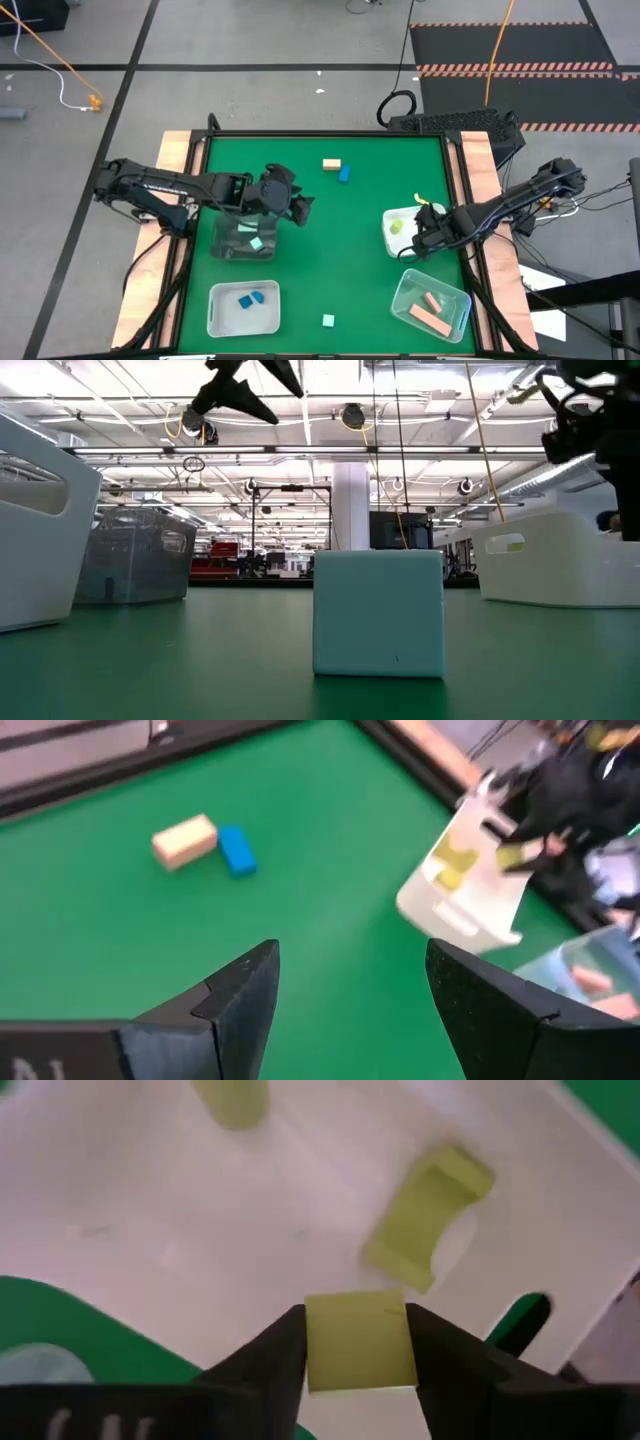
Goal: Sort & place blocks by color
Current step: Put the green block into the white bin, then put the brown block into the transparent bin
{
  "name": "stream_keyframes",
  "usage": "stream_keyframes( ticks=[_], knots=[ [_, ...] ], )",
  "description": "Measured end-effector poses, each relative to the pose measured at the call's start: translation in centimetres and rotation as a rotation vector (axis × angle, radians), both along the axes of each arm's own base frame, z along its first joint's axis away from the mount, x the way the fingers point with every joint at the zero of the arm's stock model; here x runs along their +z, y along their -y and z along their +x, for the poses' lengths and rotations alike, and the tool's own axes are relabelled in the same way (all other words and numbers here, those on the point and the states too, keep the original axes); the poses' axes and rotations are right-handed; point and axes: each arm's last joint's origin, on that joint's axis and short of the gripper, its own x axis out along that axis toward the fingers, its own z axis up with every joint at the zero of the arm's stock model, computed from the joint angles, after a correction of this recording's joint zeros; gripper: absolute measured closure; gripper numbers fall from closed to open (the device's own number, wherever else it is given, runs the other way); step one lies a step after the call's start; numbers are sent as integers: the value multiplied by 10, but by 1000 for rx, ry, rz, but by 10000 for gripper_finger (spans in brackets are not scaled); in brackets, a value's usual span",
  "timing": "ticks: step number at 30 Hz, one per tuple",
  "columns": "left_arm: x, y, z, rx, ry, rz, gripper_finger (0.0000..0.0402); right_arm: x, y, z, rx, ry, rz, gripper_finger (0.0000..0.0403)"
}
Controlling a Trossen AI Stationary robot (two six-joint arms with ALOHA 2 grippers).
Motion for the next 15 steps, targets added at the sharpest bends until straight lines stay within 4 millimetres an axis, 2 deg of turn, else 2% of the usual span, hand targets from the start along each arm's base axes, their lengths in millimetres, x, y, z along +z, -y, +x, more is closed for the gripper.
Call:
stream_keyframes(
  ticks=[3, 7, 15],
  knots=[
    [5, -7, 4, 5, 56, 19, 151, -10, 1, -2, -33, -8, 10, 210],
    [12, -16, 9, 27, 139, 27, 151, -13, 1, -3, -27, -11, 7, 184],
    [20, -29, 14, 75, 234, 19, 151, -11, 1, 1, 59, 83, 21, 192]
  ],
)
